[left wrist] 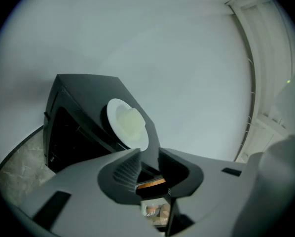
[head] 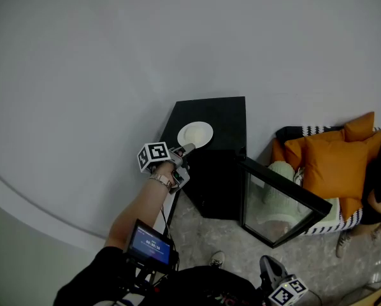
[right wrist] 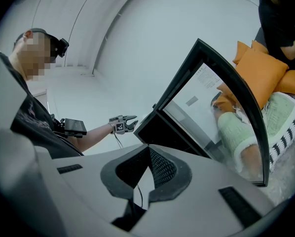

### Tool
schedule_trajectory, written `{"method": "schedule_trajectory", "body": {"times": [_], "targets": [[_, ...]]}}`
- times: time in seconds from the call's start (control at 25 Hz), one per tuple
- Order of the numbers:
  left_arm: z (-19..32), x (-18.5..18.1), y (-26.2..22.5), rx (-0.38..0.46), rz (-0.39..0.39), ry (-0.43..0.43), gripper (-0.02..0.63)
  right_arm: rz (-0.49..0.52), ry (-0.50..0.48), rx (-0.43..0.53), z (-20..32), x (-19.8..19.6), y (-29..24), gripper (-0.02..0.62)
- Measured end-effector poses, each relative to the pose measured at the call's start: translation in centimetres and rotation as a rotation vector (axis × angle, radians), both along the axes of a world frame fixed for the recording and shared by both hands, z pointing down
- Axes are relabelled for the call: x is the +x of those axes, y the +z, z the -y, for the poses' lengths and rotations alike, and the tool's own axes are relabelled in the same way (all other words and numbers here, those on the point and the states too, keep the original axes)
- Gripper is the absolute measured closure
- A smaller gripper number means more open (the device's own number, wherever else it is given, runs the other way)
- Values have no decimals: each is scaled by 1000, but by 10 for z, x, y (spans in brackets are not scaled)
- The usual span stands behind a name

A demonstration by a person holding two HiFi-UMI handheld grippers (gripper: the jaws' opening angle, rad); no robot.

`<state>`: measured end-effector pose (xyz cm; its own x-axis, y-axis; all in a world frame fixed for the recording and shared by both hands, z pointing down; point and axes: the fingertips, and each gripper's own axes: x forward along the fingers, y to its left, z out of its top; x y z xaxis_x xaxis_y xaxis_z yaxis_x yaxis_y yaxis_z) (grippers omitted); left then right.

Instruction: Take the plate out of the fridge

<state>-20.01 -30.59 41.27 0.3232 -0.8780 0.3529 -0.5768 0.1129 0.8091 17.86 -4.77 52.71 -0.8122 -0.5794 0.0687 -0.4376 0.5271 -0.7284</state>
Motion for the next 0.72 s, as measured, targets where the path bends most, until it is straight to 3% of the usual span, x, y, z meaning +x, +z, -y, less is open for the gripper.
{"method": "schedule_trajectory", "body": {"times": [0.08,0.32,0.72], "targets": [[-13,0,0,25,6,-6,601,-5,-18,3,-3,3,-2,592],[-59,19,-8,120,83,61,601,-37,-95,16,-18,11,-7,592],[-202,98,8,296,233,318,601,-43,-333,-34,-70,2,5,592]]}}
